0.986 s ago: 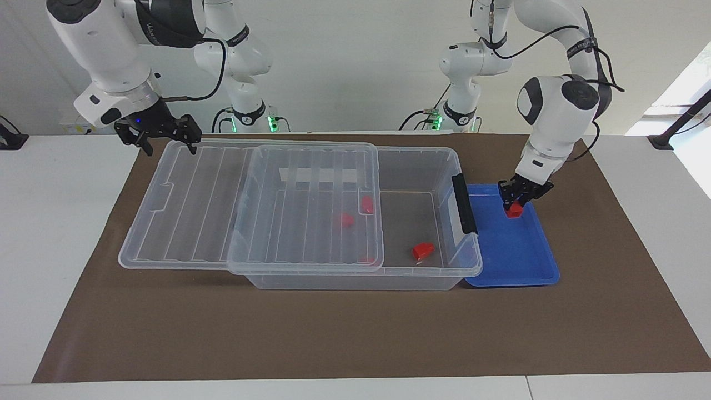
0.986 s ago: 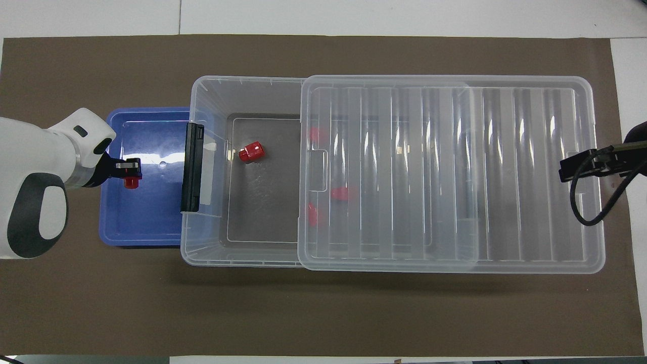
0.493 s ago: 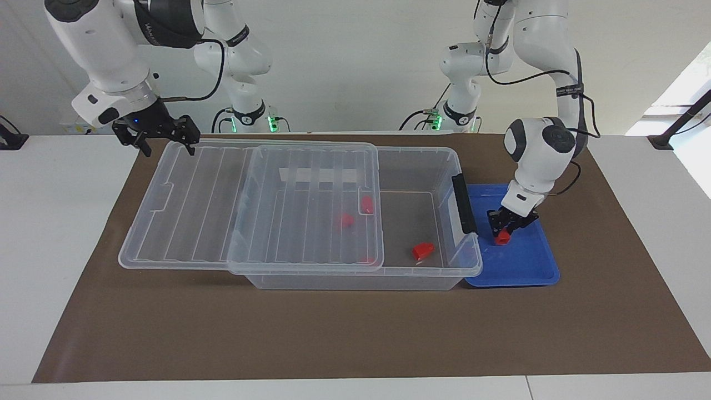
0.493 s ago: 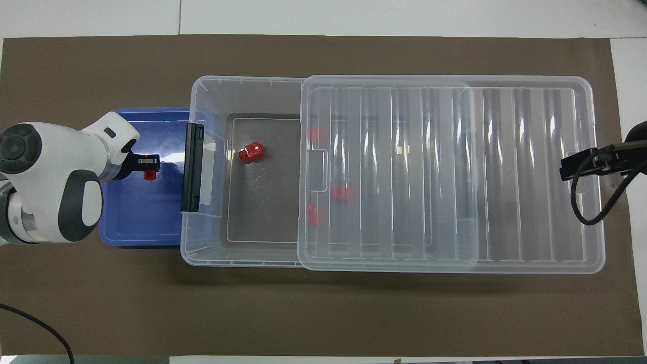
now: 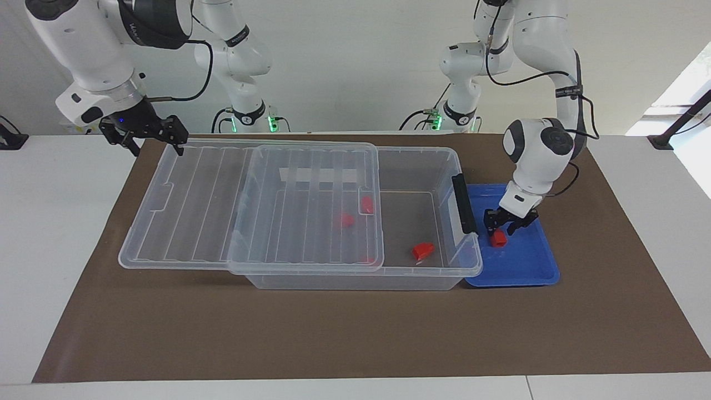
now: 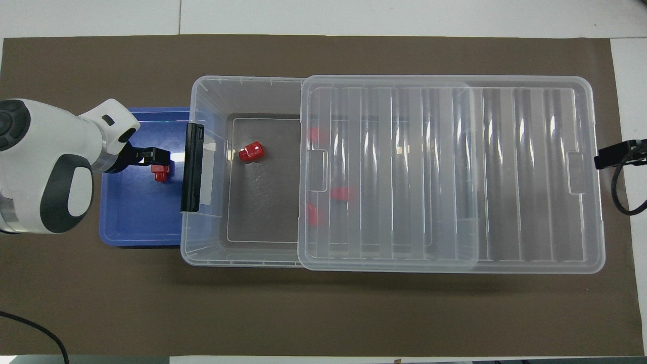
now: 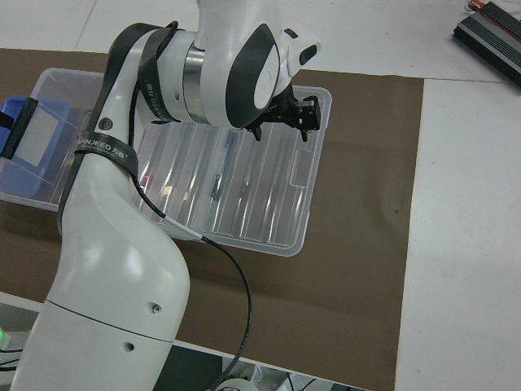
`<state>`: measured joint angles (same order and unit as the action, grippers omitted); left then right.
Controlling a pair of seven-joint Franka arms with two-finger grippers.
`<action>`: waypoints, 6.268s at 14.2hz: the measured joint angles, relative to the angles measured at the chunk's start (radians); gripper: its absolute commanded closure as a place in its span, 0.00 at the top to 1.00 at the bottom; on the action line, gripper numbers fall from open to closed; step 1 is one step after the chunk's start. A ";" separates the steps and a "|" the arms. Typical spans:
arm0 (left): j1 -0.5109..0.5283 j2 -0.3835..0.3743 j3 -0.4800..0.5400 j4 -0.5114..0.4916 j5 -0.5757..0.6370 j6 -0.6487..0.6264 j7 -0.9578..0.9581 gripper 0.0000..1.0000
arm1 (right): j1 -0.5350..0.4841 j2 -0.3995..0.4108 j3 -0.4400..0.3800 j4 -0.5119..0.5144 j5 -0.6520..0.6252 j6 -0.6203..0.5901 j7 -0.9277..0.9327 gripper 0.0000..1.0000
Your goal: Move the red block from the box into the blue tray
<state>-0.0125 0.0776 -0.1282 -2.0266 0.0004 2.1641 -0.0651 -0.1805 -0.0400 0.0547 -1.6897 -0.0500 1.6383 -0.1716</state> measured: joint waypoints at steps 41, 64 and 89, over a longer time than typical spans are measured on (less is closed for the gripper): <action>0.018 -0.070 0.014 0.439 -0.033 -0.561 0.008 1.00 | 0.018 0.025 0.016 -0.303 -0.001 0.357 0.055 0.00; 0.018 -0.070 0.014 0.439 -0.033 -0.561 0.008 1.00 | 0.179 0.022 0.058 -0.302 0.062 0.364 0.314 0.00; 0.018 -0.070 0.014 0.439 -0.033 -0.561 0.008 1.00 | 0.200 0.082 -0.063 0.164 0.016 -0.213 0.315 1.00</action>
<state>0.0058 0.0079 -0.1144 -1.5875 -0.0325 1.6027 -0.0568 0.0197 0.0420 -0.0085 -1.5262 -0.0343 1.4253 0.1436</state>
